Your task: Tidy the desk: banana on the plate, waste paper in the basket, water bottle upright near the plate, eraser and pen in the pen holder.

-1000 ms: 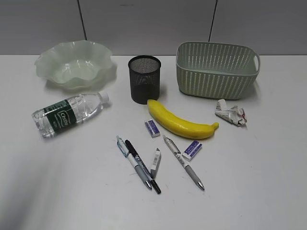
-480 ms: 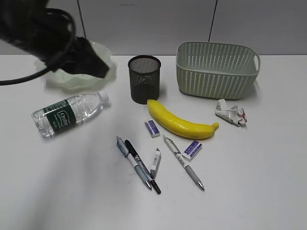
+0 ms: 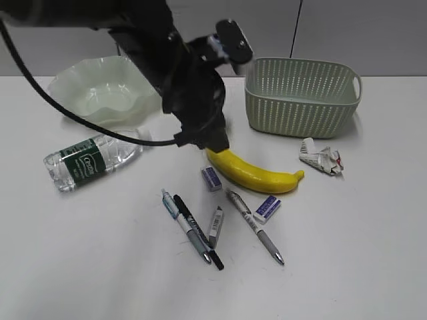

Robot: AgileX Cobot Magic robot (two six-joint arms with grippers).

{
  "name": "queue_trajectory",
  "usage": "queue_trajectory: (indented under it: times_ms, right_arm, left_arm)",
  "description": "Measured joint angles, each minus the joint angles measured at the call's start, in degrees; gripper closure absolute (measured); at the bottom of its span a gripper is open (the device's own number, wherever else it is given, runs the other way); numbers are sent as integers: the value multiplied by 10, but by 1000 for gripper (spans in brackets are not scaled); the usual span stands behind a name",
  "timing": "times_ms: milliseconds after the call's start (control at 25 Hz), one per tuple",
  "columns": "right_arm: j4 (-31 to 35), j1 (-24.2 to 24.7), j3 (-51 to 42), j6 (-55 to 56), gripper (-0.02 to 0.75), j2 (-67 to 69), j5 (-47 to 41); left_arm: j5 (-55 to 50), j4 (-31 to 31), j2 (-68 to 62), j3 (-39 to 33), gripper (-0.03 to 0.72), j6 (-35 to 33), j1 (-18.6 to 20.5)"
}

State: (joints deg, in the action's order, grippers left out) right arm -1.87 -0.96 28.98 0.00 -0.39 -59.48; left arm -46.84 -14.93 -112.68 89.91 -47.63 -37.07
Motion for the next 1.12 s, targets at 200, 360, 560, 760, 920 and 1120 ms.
queue_trajectory:
  times_ms: [200, 360, 560, 760, 920, 1120]
  right_arm:
    - [0, 0, 0, 0, 283, 0, 0]
    - [0, 0, 0, 0, 283, 0, 0]
    - [0, 0, 0, 0, 283, 0, 0]
    - [0, 0, 0, 0, 283, 0, 0]
    - [0, 0, 0, 0, 283, 0, 0]
    - [0, 0, 0, 0, 283, 0, 0]
  left_arm:
    - [-1, 10, -59, 22, 185, -38, -34]
    - [45, 12, -91, 25, 130, -57, -56]
    - [96, 37, -118, 26, 120, -62, -76]
    - [95, 46, -146, 36, 118, -62, -80]
    - [98, 46, -162, 59, 128, -63, -80]
    - [98, 46, -186, 84, 165, -61, -80]
